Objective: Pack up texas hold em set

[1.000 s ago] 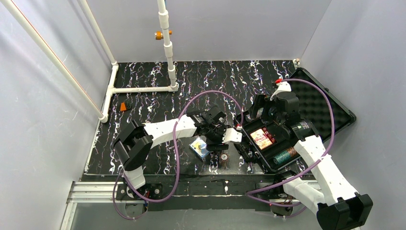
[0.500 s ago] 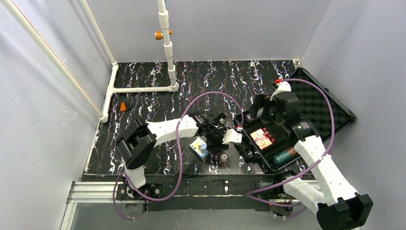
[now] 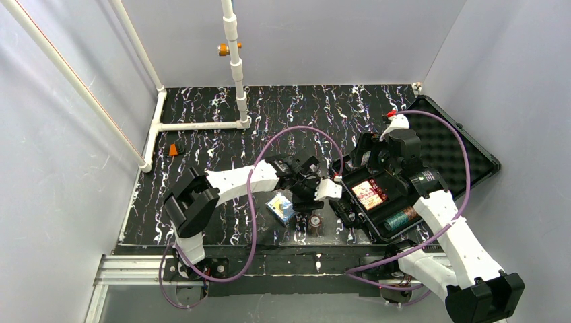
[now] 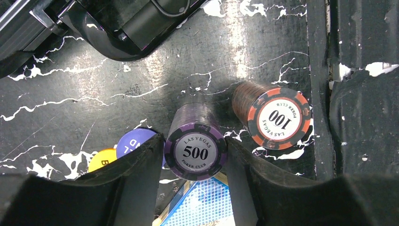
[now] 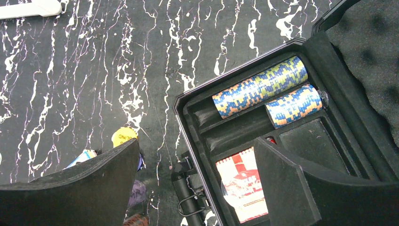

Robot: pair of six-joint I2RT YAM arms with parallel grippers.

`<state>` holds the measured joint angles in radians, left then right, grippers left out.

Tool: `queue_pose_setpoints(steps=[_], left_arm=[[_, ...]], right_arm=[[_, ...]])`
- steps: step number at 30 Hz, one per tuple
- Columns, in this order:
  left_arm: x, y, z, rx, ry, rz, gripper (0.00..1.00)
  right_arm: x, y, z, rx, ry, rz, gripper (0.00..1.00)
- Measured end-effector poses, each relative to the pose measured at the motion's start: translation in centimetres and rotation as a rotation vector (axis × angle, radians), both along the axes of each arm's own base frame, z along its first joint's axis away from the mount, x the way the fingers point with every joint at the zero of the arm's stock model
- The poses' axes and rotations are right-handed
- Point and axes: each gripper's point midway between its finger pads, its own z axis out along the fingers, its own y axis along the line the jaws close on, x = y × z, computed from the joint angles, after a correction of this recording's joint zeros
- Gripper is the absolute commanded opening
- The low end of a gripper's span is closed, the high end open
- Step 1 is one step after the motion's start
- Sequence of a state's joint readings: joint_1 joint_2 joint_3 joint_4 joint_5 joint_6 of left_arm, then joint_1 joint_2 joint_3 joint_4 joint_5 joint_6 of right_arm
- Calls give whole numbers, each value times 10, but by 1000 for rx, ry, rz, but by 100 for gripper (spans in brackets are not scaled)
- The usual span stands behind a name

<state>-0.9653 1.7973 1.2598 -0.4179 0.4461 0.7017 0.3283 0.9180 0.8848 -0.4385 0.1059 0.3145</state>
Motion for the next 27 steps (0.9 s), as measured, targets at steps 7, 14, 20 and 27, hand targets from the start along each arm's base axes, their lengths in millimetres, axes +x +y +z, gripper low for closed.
queue_pose_setpoints(steps=[7, 14, 20, 27], left_arm=[[-1, -2, -2, 0, 12, 3, 51], [-1, -1, -5, 9, 23, 13, 37], [-1, -3, -5, 12, 32, 23, 0], [-1, -1, -4, 30, 47, 34, 0]], right_arm=[[0, 0, -1, -1, 1, 0, 98], [-1, 0, -6, -5, 13, 0, 98], [-1, -1, -6, -5, 12, 0, 98], [-1, -1, -6, -4, 11, 0, 98]])
